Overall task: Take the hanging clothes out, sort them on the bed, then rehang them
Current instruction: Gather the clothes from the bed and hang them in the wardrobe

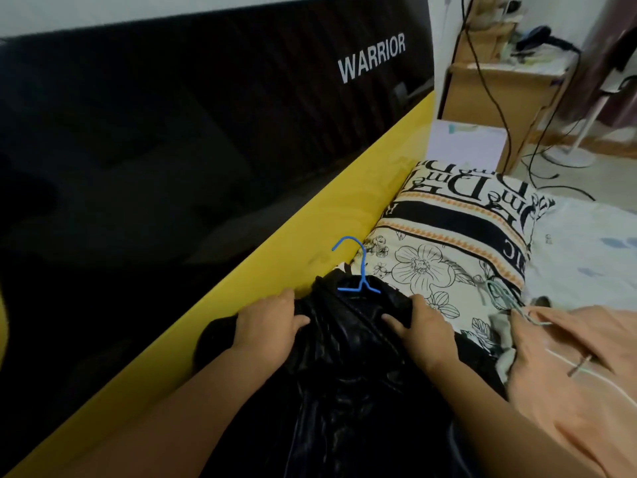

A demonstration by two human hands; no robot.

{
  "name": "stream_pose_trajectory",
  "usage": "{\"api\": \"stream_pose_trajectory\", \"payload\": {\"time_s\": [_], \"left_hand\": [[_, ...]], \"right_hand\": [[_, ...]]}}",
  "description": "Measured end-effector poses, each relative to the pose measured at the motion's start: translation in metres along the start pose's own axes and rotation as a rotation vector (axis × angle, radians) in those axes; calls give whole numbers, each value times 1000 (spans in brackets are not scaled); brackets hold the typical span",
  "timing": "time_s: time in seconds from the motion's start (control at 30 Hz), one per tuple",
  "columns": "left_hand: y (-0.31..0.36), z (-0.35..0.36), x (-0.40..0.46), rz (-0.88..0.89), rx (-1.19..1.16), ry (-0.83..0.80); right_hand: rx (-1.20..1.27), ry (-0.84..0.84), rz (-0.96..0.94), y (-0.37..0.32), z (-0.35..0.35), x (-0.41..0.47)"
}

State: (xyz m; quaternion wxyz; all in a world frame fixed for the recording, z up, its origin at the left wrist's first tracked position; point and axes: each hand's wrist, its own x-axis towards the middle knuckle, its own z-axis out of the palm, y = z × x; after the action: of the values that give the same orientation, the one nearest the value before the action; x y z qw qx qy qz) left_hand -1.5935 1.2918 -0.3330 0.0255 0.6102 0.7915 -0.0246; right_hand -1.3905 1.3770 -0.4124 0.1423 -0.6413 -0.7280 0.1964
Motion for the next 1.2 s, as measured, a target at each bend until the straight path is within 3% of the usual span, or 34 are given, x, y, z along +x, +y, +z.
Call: {"api": "stream_pose_trajectory", "payload": {"time_s": [0.37, 0.77, 1.2], "left_hand": [[-21, -96, -114, 64, -218, 86], [-40, -244, -306, 148, -362, 349], [-50, -363, -491, 224, -561, 463]], "right_hand": [[123, 104, -65, -48, -116, -116], [116, 298, -143, -120, -275, -305], [148, 447, -290, -157, -410, -484]]}}
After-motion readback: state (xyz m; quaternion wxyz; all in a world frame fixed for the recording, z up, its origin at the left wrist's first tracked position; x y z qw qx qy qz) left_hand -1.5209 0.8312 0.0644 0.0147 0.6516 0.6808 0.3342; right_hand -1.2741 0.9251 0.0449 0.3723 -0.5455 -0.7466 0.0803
